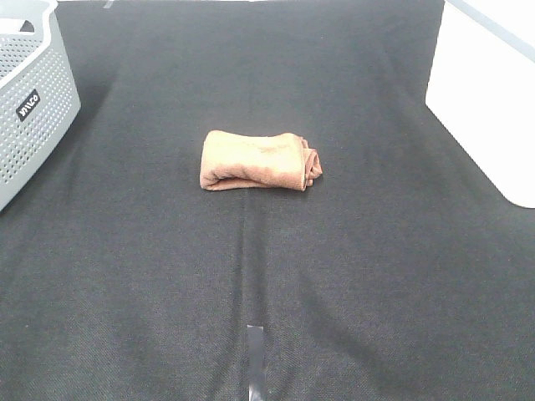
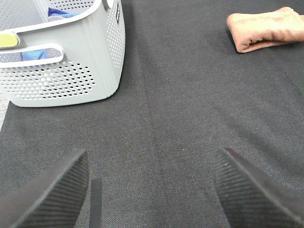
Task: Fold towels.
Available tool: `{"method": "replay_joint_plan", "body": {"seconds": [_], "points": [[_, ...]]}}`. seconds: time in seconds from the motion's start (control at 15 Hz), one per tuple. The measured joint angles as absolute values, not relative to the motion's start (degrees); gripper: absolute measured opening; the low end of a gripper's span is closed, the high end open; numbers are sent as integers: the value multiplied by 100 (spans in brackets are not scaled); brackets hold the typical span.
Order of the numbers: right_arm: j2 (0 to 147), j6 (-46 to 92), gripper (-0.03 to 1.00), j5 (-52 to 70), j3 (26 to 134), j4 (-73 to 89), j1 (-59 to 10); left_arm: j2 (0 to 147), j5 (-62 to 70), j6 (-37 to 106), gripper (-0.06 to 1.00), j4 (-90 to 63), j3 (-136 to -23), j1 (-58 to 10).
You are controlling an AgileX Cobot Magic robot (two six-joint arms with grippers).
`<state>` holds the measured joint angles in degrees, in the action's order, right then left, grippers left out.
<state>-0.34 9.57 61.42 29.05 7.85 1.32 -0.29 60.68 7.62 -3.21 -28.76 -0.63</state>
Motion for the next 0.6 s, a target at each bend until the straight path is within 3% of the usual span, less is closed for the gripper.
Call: {"method": "replay_joint_plan", "body": {"seconds": [0.6], "points": [[-34,957,76,6142,2905,871,97,-29,6068,762,71,-321,-2876,-63]]}}
